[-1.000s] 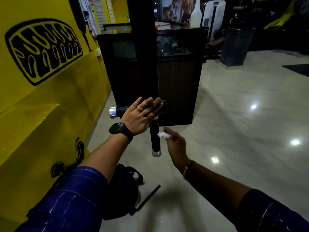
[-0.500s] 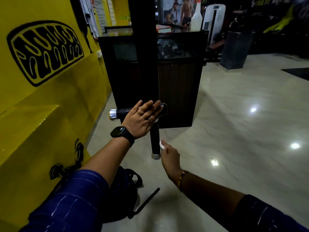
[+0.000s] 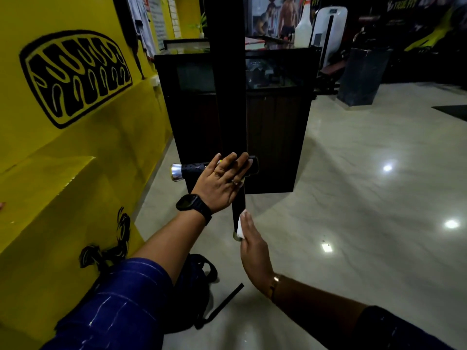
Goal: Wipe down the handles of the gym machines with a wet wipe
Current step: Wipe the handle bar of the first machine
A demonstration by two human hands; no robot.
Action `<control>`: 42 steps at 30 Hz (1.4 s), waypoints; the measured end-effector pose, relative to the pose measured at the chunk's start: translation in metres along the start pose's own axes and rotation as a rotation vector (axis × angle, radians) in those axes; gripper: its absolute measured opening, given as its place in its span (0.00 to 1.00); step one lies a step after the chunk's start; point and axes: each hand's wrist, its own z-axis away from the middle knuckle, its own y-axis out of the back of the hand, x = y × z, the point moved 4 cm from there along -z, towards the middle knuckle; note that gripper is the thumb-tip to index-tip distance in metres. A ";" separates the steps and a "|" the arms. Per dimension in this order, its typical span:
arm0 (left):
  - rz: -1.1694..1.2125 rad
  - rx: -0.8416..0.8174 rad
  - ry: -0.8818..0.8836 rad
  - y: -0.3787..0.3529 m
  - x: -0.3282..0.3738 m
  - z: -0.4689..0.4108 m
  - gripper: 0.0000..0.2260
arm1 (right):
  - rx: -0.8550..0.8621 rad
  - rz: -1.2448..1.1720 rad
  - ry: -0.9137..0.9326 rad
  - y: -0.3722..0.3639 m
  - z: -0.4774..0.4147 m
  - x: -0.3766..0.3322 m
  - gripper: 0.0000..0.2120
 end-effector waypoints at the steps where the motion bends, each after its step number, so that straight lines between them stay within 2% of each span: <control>1: -0.007 -0.002 0.008 -0.001 0.001 0.000 0.30 | 0.022 -0.025 -0.014 0.000 0.001 0.001 0.31; 5: -0.001 0.012 0.024 0.000 0.002 -0.001 0.29 | 0.208 -0.293 -0.311 0.020 -0.025 -0.016 0.22; 9: 0.024 -0.006 0.013 0.000 0.002 0.001 0.27 | 0.348 -0.352 -0.302 0.044 -0.062 -0.042 0.21; 11: 0.026 -0.009 0.005 -0.001 0.002 0.002 0.27 | 0.307 -0.301 -0.249 0.045 -0.068 -0.046 0.23; 15: 0.027 0.019 0.024 -0.001 0.002 0.000 0.28 | 0.115 -0.159 -0.103 0.021 -0.039 -0.029 0.27; 19: 0.015 0.019 0.021 -0.001 0.002 0.000 0.28 | 0.043 -0.069 -0.052 0.005 -0.009 0.003 0.32; 26: -0.008 -0.002 0.038 -0.001 0.004 0.001 0.28 | 0.014 -0.223 -0.499 0.007 -0.007 0.041 0.19; 29: -0.001 -0.012 0.043 -0.001 0.003 0.000 0.27 | -0.116 -0.612 -0.815 -0.005 -0.015 0.045 0.15; 32: 0.001 -0.005 0.050 -0.002 0.004 0.001 0.28 | -0.091 -0.992 -1.020 -0.011 -0.015 0.040 0.11; 34: 0.006 0.005 0.047 0.000 0.005 0.001 0.28 | -0.056 -1.085 -1.088 -0.013 -0.014 0.043 0.18; 37: -0.002 0.000 0.045 0.000 0.005 -0.001 0.27 | -0.070 -1.080 -1.164 -0.016 -0.007 0.049 0.29; 39: -0.005 0.001 0.043 0.000 0.005 -0.001 0.27 | -0.072 -1.045 -1.153 -0.015 -0.003 0.054 0.29; 42: -0.003 0.005 0.037 0.000 0.004 -0.001 0.27 | -0.003 -1.073 -1.118 -0.014 -0.006 0.055 0.24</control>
